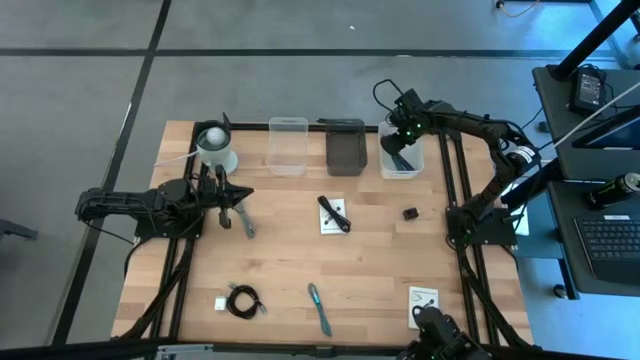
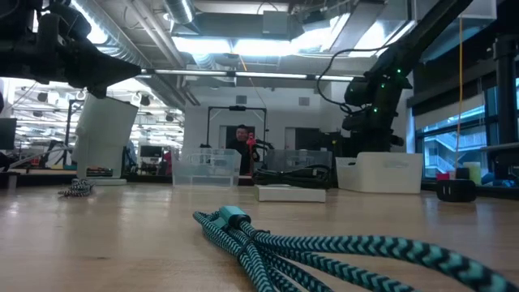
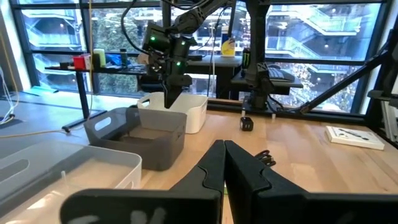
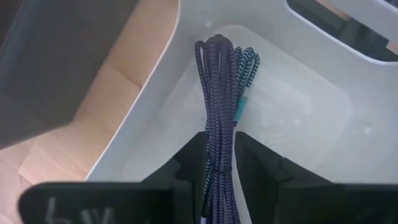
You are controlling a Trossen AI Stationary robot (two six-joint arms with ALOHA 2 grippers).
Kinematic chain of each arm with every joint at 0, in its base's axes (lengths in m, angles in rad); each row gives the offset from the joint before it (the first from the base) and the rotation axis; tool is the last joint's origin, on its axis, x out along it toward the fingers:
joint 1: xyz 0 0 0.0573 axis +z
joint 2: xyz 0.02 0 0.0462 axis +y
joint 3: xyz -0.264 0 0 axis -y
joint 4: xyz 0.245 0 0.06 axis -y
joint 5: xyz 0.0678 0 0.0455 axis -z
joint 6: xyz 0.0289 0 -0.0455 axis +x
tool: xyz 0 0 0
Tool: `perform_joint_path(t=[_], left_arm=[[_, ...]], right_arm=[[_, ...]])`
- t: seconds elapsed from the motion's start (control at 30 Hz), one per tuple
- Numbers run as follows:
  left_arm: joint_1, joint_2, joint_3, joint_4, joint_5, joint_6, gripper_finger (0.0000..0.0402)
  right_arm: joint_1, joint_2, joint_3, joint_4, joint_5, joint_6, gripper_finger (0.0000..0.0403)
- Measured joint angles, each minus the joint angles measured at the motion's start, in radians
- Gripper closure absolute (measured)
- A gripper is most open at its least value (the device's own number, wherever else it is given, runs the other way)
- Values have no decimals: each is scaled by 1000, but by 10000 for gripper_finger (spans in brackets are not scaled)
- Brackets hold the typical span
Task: Pick and place items into bin
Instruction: Put the white charger adapter into the transparent bin
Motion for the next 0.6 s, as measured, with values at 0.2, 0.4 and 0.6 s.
perform_joint_path(t=[0.2, 0.4, 0.6], left_arm=[[0, 0, 0, 0, 0, 1, 398], [0, 0, 0, 0, -2, 2, 398], [0, 0, 0, 3, -7, -22, 398]], right_arm=[[0, 0, 34, -51, 1, -2, 312], [2, -2, 190, -237, 0, 10, 313], [108, -64, 230, -361, -1, 39, 380]])
